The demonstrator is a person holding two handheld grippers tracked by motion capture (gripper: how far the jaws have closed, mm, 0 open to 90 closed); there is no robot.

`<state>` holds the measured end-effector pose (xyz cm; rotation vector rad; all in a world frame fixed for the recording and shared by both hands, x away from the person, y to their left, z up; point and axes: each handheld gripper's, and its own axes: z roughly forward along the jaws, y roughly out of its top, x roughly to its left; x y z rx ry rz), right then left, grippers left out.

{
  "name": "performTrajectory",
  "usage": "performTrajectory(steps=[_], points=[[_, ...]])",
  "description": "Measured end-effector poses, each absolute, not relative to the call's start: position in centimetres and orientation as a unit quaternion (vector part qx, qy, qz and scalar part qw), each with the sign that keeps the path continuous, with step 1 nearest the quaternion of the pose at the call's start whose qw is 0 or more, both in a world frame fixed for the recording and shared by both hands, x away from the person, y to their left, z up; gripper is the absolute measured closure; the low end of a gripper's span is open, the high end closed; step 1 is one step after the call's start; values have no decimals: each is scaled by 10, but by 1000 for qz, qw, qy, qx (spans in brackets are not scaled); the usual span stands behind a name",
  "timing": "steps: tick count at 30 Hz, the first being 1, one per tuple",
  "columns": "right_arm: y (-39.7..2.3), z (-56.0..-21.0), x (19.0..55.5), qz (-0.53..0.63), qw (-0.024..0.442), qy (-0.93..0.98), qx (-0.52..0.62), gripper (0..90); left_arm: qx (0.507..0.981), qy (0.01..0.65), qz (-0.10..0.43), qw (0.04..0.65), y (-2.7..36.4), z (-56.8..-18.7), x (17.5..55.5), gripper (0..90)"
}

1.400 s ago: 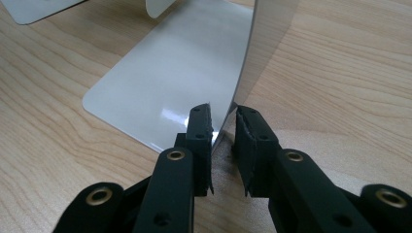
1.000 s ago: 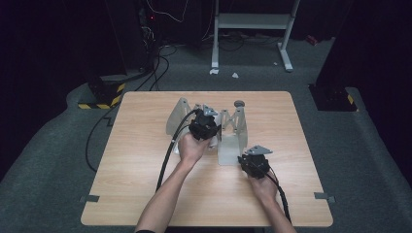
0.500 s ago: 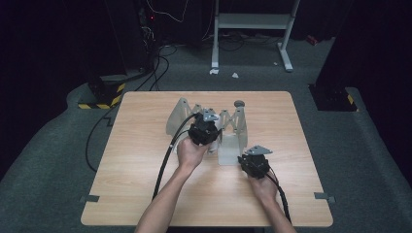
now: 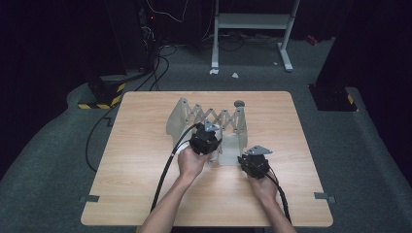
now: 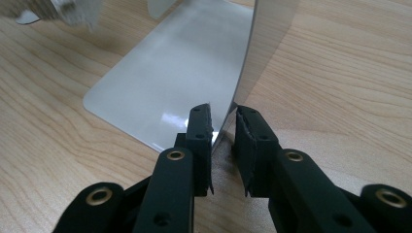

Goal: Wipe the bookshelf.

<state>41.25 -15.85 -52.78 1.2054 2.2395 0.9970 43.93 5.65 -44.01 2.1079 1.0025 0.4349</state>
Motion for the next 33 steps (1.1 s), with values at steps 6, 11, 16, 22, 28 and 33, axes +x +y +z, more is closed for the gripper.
performTrajectory(steps=[6, 11, 16, 22, 28, 33], points=[[-158, -528, 413, 358, 203, 802, 433, 769, 829, 397, 162, 359, 54, -453, 444, 811], [-158, -528, 412, 358, 203, 802, 432, 768, 833, 403, 154, 346, 52, -465, 450, 810], [-158, -528, 412, 358, 203, 802, 432, 768, 837, 409, 149, 332, 51, -476, 457, 810], [-158, -528, 412, 358, 203, 803, 432, 768, 842, 414, 141, 316, 47, -490, 461, 812], [-158, -528, 412, 357, 203, 803, 431, 768, 841, 409, 138, 326, 49, -482, 457, 812], [-158, -528, 412, 357, 203, 803, 431, 767, 834, 402, 143, 349, 55, -465, 449, 812]])
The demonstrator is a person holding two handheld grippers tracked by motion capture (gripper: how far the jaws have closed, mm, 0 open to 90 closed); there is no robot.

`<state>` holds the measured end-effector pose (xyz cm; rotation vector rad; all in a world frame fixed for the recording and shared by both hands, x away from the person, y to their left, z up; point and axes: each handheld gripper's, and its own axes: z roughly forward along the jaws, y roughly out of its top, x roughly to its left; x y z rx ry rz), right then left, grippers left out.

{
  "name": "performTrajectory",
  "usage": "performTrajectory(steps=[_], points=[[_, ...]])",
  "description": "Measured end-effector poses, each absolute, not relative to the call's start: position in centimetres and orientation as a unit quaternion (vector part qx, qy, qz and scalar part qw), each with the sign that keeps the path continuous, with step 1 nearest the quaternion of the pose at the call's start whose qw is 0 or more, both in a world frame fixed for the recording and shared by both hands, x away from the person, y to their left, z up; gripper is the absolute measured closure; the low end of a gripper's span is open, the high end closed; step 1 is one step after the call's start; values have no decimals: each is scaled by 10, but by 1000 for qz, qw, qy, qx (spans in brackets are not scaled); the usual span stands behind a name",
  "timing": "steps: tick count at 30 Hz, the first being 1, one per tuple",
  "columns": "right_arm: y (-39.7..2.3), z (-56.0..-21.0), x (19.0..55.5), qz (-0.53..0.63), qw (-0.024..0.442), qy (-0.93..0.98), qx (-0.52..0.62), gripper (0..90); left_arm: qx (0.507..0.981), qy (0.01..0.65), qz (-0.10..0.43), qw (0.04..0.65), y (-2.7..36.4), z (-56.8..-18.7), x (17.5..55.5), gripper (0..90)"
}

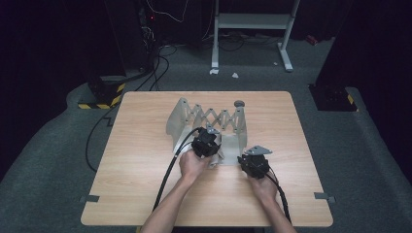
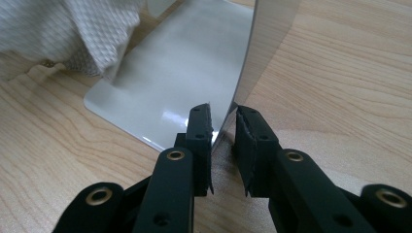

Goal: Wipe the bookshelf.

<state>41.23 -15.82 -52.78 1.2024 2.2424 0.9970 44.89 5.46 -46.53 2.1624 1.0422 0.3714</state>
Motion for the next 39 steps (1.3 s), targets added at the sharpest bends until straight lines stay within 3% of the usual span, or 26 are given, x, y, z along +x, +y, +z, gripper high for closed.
performTrajectory(steps=[19, 39], points=[[-158, -528, 412, 357, 203, 804, 430, 767, 816, 388, 162, 396, 64, -418, 444, 812], [-158, -528, 412, 359, 199, 804, 431, 767, 808, 407, 195, 379, 59, -402, 489, 813]])
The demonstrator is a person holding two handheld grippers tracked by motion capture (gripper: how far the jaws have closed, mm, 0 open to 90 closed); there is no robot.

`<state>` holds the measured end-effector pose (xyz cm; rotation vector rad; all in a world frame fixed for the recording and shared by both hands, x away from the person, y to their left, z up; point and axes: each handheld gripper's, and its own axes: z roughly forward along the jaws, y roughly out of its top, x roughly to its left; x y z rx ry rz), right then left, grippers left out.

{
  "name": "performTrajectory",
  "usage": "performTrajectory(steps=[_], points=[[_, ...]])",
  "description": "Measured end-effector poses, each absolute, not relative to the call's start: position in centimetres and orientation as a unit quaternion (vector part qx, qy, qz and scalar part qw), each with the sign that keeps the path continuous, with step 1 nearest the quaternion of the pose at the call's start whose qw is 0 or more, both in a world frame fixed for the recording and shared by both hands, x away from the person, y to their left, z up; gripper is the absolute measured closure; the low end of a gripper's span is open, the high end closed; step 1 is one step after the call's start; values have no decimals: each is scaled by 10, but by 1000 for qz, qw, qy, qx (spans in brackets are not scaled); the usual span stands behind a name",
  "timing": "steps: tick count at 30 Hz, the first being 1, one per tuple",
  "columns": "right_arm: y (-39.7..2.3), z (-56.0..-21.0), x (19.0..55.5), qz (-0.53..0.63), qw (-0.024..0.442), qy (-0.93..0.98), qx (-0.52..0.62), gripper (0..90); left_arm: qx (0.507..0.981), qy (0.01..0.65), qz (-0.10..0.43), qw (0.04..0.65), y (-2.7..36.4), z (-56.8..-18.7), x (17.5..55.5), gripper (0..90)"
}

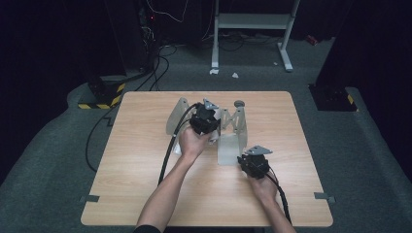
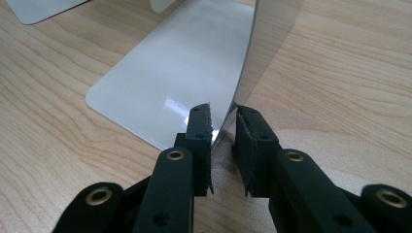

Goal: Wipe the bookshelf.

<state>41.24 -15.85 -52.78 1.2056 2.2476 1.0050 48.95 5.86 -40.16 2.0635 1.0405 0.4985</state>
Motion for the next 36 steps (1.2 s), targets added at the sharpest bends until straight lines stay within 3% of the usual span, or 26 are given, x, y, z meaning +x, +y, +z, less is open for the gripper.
performTrajectory(steps=[23, 36], points=[[-159, -528, 412, 360, 196, 803, 432, 768, 837, 418, 169, 310, 45, -451, 505, 813], [-159, -528, 412, 362, 194, 803, 431, 768, 851, 407, 137, 302, 49, -475, 481, 813]])
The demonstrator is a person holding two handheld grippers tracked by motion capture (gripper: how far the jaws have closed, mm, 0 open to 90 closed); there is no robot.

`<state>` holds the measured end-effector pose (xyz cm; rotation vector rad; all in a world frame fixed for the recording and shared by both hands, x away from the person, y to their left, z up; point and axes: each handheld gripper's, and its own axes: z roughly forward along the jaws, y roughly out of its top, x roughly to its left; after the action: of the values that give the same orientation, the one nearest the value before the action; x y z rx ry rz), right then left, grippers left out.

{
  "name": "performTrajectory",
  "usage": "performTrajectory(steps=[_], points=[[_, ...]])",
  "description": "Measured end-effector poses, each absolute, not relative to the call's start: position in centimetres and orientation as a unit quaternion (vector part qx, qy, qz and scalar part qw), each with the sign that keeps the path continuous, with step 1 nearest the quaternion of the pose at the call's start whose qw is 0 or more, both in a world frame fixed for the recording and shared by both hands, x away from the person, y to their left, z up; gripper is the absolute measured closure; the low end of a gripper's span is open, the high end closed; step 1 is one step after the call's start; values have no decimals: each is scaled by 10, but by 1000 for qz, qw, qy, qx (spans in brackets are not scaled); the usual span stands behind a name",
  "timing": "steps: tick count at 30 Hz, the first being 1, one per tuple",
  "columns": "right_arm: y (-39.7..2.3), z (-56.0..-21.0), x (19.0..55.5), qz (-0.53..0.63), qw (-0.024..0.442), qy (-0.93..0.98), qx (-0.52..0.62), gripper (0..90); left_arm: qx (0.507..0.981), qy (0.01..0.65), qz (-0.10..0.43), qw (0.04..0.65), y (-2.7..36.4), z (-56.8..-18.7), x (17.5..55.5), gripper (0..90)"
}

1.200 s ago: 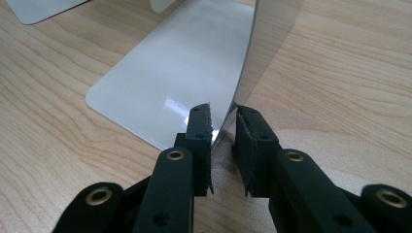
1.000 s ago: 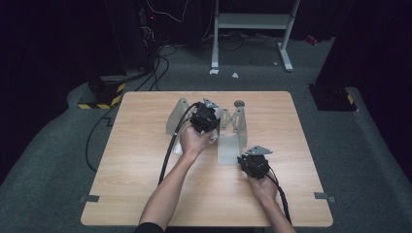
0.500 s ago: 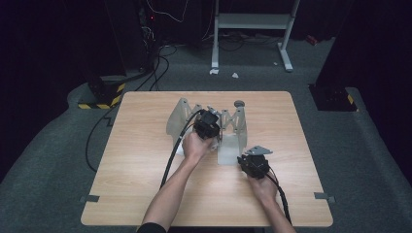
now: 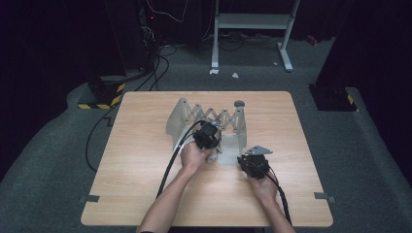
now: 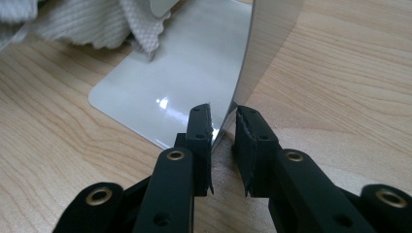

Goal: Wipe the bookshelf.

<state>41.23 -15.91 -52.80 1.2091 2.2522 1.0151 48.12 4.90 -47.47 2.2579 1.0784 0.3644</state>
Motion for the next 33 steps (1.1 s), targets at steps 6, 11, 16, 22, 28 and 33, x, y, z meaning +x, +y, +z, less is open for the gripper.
performTrajectory(steps=[6, 11, 16, 22, 28, 33], points=[[-160, -528, 413, 364, 190, 803, 432, 767, 855, 397, 131, 307, 51, -476, 465, 813], [-160, -528, 413, 364, 191, 803, 432, 766, 858, 388, 126, 313, 54, -478, 450, 813], [-160, -528, 413, 363, 191, 803, 432, 765, 857, 388, 117, 319, 56, -485, 438, 812], [-160, -528, 413, 364, 191, 803, 431, 765, 859, 383, 115, 321, 59, -490, 423, 808], [-159, -528, 413, 363, 191, 803, 432, 765, 857, 386, 105, 325, 70, -493, 411, 795], [-160, -528, 413, 363, 191, 803, 432, 765, 855, 393, 104, 321, 74, -495, 411, 701]])
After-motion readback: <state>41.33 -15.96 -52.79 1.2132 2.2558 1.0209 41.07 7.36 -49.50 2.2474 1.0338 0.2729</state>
